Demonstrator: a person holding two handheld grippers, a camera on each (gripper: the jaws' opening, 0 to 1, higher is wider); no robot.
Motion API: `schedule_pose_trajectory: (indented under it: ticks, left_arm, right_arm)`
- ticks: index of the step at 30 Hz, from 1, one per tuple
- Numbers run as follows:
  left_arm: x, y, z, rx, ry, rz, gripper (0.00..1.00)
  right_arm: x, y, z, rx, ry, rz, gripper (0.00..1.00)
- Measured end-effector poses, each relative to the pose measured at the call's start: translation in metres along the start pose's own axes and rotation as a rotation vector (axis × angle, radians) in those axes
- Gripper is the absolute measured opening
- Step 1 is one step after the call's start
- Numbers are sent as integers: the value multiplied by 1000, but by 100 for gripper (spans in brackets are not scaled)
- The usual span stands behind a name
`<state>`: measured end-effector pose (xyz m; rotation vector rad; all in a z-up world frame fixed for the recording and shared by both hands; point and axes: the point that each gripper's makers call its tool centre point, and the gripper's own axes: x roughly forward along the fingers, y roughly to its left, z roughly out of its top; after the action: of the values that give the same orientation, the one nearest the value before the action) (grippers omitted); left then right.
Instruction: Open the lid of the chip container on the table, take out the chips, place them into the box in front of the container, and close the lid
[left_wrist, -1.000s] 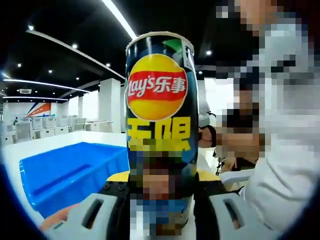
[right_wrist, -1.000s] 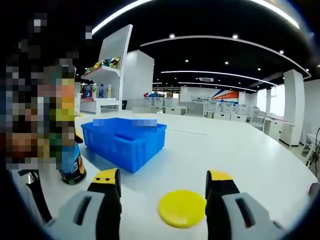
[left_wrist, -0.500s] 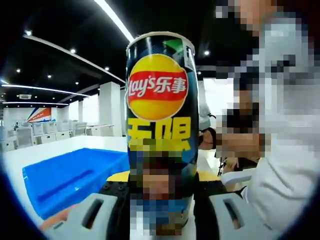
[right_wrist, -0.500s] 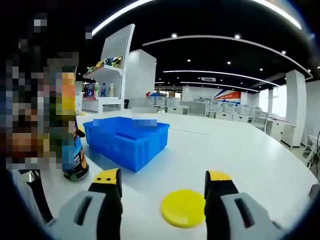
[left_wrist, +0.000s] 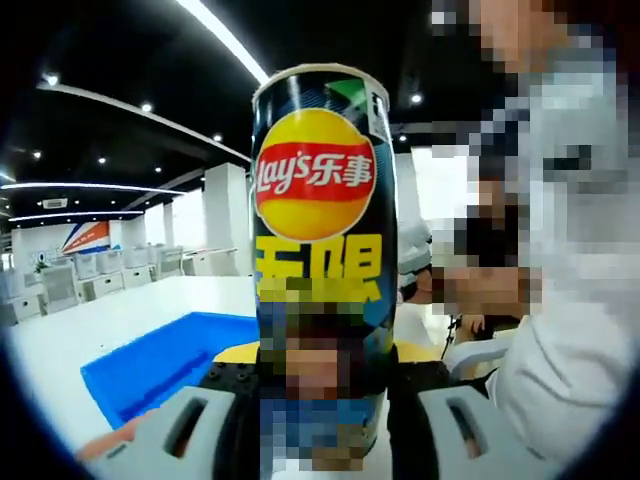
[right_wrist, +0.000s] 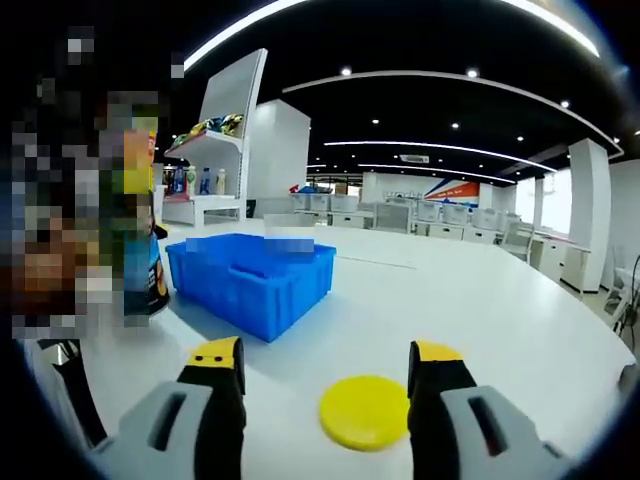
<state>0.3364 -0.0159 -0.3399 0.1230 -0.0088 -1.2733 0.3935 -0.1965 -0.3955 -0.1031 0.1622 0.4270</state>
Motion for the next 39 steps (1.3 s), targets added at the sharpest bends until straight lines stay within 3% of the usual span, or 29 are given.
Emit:
schedule_pose_trajectory:
  ticks: [8,12,17,24,39]
  left_arm:
    - [-7,0,-1,40,76,-20,47]
    - [-12,2,2,45,99,-23,47]
    - [-18,7,6,57,127,-20,47]
    - [-25,7,0,69,186,-35,47]
    - [-34,4,-10,85,276,-55,47]
  right_arm:
    - [0,-3,-1,7,-3,-7,63]
    - [-2,4,9,6,-54,29,64]
    - [-3,7,10,-11,-55,55,65]
    - [-15,28,26,-80,-145,188,59]
    - [-25,63,23,-146,-127,386,67]
